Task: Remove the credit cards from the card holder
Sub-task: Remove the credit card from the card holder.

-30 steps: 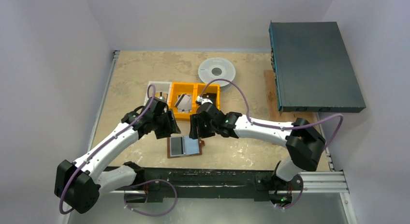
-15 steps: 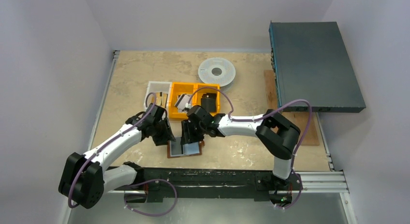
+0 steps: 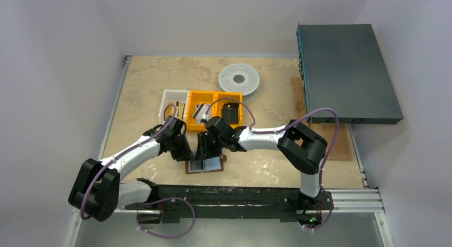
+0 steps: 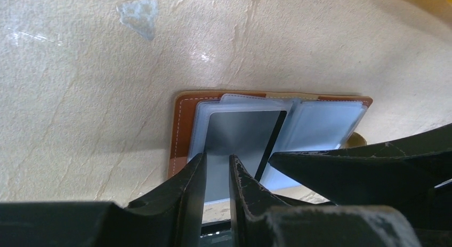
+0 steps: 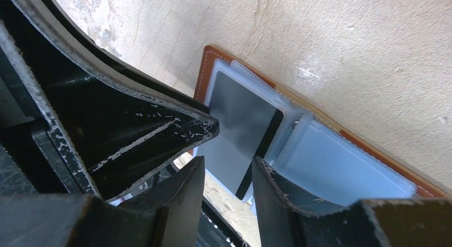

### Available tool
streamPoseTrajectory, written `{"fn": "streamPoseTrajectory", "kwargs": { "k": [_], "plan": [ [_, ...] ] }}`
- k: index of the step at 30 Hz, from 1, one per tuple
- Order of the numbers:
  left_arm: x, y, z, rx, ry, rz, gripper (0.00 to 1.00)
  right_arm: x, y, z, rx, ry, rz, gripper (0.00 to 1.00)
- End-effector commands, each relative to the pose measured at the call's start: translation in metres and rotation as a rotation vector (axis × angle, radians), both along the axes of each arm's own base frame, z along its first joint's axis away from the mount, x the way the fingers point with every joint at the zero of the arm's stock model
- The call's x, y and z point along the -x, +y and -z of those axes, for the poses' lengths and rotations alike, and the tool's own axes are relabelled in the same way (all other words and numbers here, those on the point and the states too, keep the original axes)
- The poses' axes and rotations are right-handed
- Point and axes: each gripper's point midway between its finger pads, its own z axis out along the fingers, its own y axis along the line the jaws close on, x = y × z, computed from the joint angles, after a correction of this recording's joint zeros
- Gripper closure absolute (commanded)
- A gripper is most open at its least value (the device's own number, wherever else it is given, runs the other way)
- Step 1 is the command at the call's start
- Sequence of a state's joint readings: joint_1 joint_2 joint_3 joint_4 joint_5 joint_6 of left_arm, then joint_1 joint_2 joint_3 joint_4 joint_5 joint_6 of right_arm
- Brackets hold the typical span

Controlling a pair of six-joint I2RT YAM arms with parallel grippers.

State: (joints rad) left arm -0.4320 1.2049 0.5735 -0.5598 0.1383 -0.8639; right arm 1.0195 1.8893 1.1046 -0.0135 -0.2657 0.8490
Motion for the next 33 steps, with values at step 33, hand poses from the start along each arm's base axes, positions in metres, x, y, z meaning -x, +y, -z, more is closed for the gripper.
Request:
{"fn": "streamPoseTrajectory", "kwargs": {
  "k": [33],
  "plan": [
    [0.009,-0.025,0.014,0.048,0.044,0.014,0.95,-0.003,-0.020,0.027,-0.054,0.106,0.029,0.67]
  ]
}}
